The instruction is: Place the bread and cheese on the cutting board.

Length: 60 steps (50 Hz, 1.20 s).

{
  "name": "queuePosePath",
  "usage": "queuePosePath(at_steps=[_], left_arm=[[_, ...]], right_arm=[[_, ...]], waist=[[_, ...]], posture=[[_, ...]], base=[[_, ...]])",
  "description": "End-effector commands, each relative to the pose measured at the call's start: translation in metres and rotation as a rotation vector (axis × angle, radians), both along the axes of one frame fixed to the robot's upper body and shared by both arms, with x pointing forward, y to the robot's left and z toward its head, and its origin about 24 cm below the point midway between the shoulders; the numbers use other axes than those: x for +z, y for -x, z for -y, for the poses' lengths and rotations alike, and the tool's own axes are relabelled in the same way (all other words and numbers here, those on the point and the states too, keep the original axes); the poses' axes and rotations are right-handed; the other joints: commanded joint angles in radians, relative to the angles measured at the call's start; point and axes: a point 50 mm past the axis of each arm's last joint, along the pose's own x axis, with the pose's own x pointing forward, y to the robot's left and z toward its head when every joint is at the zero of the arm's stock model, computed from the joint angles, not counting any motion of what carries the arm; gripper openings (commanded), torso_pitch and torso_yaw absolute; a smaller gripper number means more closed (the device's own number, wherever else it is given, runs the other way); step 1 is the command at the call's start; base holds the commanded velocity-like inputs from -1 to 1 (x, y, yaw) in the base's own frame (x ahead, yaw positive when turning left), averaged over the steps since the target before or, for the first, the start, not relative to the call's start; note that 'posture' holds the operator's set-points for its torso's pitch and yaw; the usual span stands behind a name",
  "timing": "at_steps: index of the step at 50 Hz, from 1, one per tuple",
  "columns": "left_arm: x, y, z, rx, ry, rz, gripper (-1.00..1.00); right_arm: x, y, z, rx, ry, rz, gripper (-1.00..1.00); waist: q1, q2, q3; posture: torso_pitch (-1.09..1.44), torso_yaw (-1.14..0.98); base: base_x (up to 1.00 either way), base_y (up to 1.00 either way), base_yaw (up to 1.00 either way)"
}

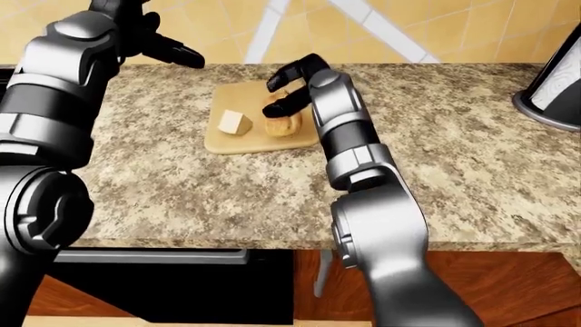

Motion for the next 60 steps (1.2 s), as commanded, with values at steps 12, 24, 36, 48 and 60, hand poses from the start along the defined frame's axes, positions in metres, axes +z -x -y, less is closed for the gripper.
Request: queuePosePath(at_steps=[12,24,36,48,60], left_arm=[[0.037,0.01,-0.005,0.004,-0.002,0.134,1.0],[0.047,0.013,-0.005,0.004,0.009,0.167,1.0],[0.051,0.025,-0.024,-0.008,0.12,0.293,1.0],[0.064,0.066,-0.043,-0.025,0.177,0.402,1.0],[0.076,0.095,-0.065,-0.016,0.219,0.449,1.0]], right_arm=[[0.038,0.001,0.004,-0.013,-0.014,0.139,1.0],[0.095,0.012,0.026,-0.039,-0.063,0.256,1.0],[0.137,0.038,0.065,-0.033,-0.241,0.437,1.0],[0.157,0.08,0.088,-0.019,-0.334,0.592,1.0],[0.181,0.107,0.109,-0.018,-0.332,0.661,1.0]], waist=[[0.001,0.003,-0.037],[0.003,0.0,-0.034],[0.004,-0.009,-0.022],[0.004,-0.007,-0.013],[0.003,-0.006,-0.004]], posture=[[0.0,0.0],[0.0,0.0],[0.0,0.0],[0.0,0.0],[0.0,0.0]], base=[[0.0,0.0,0.0],[0.0,0.0,0.0],[0.0,0.0,0.0],[0.0,0.0,0.0],[0.0,0.0,0.0]])
